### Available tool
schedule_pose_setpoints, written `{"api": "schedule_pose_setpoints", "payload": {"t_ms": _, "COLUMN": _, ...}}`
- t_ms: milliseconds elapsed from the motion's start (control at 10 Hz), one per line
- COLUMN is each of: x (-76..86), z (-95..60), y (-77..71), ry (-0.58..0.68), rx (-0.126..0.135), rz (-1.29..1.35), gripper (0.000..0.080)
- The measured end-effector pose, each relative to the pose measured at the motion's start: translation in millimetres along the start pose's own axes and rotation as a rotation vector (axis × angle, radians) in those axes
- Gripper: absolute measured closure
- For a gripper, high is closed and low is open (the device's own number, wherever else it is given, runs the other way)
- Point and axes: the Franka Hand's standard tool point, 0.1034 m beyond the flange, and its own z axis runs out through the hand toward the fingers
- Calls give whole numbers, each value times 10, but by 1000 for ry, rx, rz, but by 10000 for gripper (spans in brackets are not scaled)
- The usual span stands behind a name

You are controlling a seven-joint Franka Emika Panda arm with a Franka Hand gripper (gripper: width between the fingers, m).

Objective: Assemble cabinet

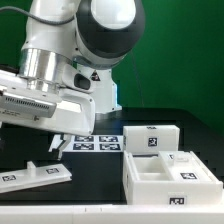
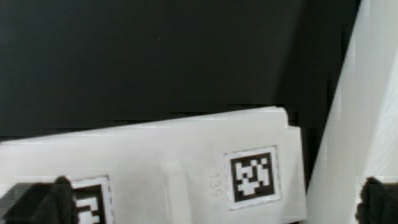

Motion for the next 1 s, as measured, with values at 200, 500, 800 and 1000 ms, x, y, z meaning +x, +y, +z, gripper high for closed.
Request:
{"api": "schedule_pose_setpoints", "payload": {"t_ms": 200, "x": 19, "z": 8, "y": 2, "ry": 4, "rx": 0, "rz": -1, "gripper": 3}}
{"api": "schedule_pose_setpoints", "payload": {"t_ms": 500, "x": 226, "z": 102, "y": 39, "ry": 53, "rx": 16, "rz": -13, "gripper": 3}}
{"api": "schedule_pose_setpoints", "payload": {"t_ms": 800, "x": 320, "z": 113, "y": -1, "ry": 81, "rx": 47, "rz": -33, "gripper": 5}}
{"api": "schedule_pose_setpoints", "payload": {"t_ms": 1000, "x": 368, "z": 131, "y": -35, "ry": 80, "rx": 29, "rz": -37, "gripper": 5}}
